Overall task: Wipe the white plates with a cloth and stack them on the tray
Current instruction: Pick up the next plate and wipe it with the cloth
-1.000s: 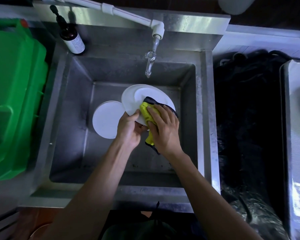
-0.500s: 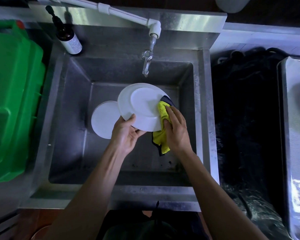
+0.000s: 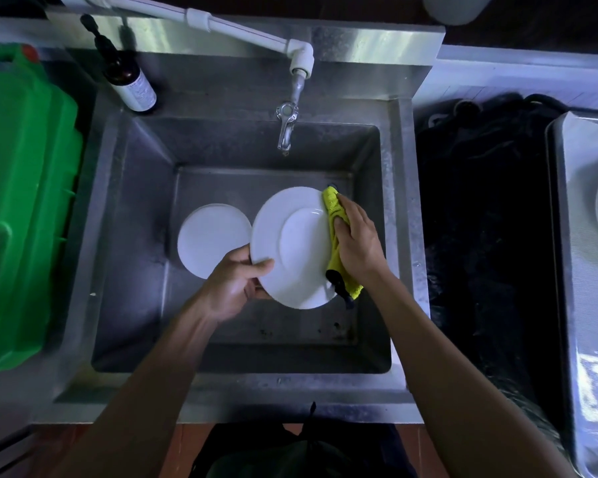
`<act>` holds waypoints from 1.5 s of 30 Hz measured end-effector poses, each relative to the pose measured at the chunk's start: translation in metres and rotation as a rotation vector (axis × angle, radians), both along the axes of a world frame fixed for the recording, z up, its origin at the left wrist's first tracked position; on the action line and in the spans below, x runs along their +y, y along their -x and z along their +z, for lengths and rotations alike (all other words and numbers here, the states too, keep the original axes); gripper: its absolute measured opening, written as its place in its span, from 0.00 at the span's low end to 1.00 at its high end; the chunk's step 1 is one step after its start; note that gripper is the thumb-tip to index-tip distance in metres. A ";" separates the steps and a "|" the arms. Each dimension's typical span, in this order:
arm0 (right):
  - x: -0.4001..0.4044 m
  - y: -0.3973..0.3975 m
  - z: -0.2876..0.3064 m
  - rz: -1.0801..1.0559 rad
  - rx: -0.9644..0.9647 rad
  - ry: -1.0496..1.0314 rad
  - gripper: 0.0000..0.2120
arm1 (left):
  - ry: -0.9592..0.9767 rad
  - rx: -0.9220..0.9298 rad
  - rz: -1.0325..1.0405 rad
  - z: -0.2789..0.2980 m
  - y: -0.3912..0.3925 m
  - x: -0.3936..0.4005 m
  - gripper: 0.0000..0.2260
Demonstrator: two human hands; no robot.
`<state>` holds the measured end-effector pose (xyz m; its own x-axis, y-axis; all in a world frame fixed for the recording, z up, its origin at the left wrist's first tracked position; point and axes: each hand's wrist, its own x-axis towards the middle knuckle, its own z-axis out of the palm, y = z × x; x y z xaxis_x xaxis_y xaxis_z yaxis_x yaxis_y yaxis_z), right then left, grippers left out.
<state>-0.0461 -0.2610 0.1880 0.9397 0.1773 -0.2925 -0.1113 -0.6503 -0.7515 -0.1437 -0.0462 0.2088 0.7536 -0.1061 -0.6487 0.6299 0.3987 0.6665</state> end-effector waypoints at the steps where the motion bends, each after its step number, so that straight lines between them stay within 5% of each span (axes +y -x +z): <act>1: 0.002 -0.002 0.001 0.017 -0.011 0.010 0.22 | -0.007 0.007 -0.011 -0.001 0.001 -0.002 0.19; 12: 0.040 0.011 0.020 0.286 -0.287 0.046 0.21 | -0.048 0.005 -0.048 -0.011 -0.003 -0.008 0.21; 16: 0.050 0.025 0.022 0.363 -0.349 0.002 0.21 | -0.054 -0.007 -0.022 -0.013 -0.005 -0.009 0.14; 27: 0.049 0.043 0.022 0.381 -0.280 -0.172 0.21 | -0.020 -0.078 0.142 -0.010 -0.012 -0.012 0.10; 35: 0.040 0.041 0.013 0.323 -0.236 0.022 0.22 | 0.020 -0.050 0.154 -0.007 -0.008 -0.009 0.21; 45: 0.039 -0.001 0.011 0.270 -0.194 0.106 0.23 | -0.002 -0.031 0.079 -0.007 -0.004 0.001 0.18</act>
<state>-0.0455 -0.2225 0.1989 0.9030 0.4049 -0.1436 0.2133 -0.7127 -0.6682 -0.1394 -0.0455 0.2020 0.7794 -0.0444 -0.6249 0.5755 0.4448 0.6863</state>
